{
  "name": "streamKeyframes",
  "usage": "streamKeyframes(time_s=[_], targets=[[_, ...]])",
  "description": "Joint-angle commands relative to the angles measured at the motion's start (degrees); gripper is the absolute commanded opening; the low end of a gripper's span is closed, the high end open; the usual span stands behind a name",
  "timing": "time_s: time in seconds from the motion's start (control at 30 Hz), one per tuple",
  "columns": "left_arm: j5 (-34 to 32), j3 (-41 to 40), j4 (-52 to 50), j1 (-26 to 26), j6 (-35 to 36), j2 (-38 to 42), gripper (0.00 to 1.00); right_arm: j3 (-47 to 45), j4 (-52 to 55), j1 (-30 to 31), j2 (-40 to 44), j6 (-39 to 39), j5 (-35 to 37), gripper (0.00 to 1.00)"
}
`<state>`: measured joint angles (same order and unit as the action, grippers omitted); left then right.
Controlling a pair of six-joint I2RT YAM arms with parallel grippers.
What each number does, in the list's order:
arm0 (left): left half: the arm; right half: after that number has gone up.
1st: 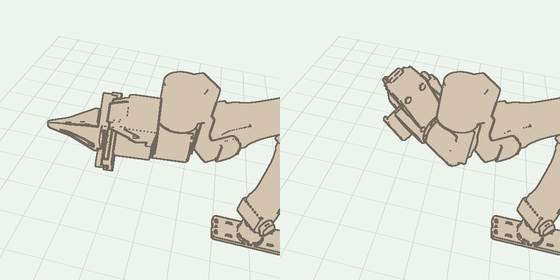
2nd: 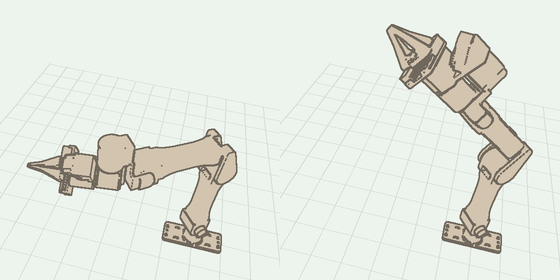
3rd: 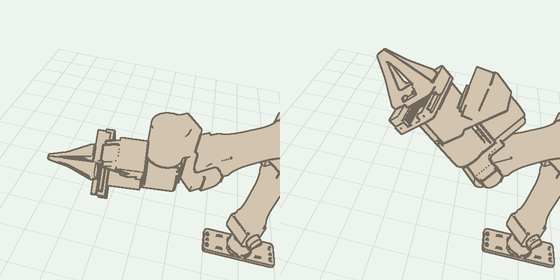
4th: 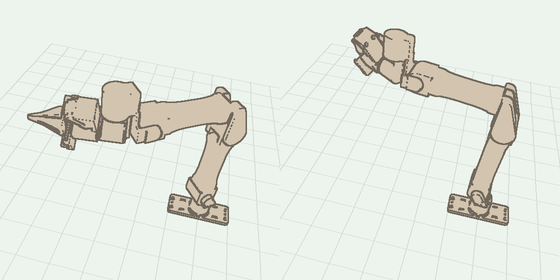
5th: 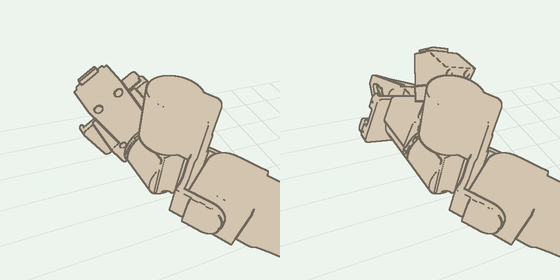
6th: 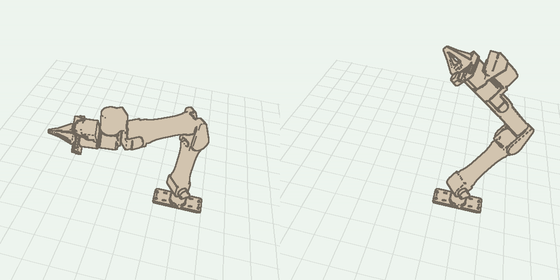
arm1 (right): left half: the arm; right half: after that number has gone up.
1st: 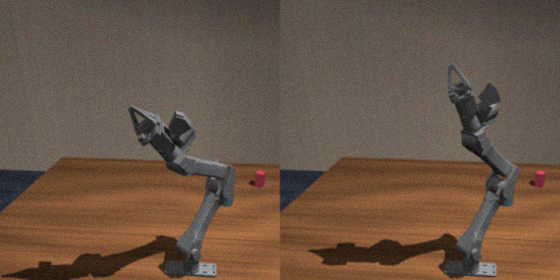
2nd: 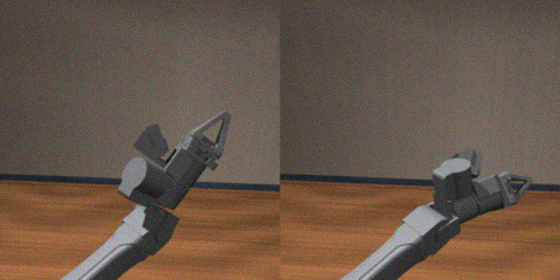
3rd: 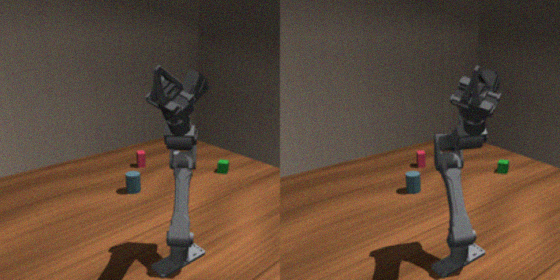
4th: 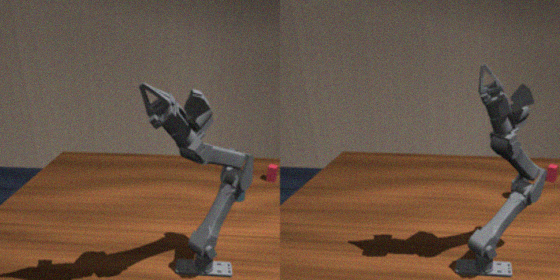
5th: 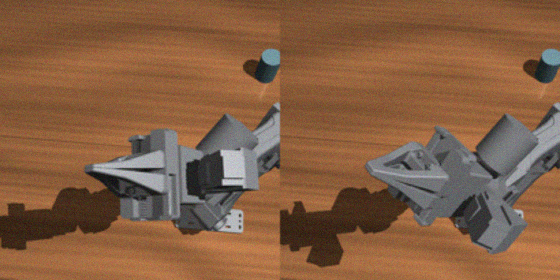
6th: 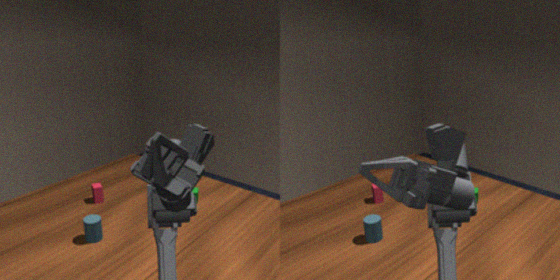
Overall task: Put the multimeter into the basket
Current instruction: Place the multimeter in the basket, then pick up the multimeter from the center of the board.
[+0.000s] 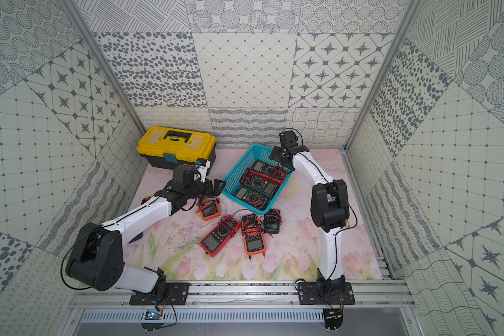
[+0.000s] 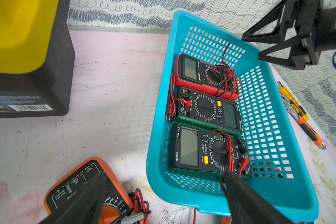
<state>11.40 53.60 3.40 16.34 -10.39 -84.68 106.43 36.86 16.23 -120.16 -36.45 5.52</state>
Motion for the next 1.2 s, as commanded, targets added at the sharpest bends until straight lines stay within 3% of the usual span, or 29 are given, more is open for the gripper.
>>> streamKeyframes(time_s=[0.0,0.1,0.3,0.6,0.7,0.8,0.9,1.03,1.17], targets=[[-1.0,0.8,-0.9,-0.5,0.9,0.4,0.99,2.1,1.5,0.6,1.8,3.1,2.2,0.76],[-1.4,0.7,-1.0,-0.4,0.8,0.8,0.99,2.2,1.1,1.8,2.4,5.9,0.8,0.7],[-6.1,-0.2,-1.8,-0.4,-2.6,3.0,0.99,-0.9,-0.2,6.0,6.7,11.8,4.0,0.73],[-17.5,-2.3,-11.2,-0.4,-11.5,8.4,0.99,-20.9,-2.8,13.1,23.7,14.4,10.3,0.94],[-16.7,-2.1,-18.5,-0.4,-13.5,10.1,0.99,-28.0,-2.6,15.4,30.2,13.3,13.0,0.99],[-11.1,-2.7,-25.2,-0.2,-14.2,11.9,0.99,-34.1,-2.1,16.5,36.0,10.9,14.7,0.99],[-8.3,-2.9,-33.1,2.4,-14.0,13.5,0.99,-39.1,-2.6,16.8,41.1,8.2,16.2,0.99],[-11.6,-0.9,-44.6,9.7,-13.4,14.0,0.99,-44.9,-3.3,17.0,47.5,5.3,17.8,0.99],[-9.4,0.3,-51.5,14.5,-13.2,13.6,0.99,-48.7,-2.1,17.5,52.4,3.0,18.9,0.99]])
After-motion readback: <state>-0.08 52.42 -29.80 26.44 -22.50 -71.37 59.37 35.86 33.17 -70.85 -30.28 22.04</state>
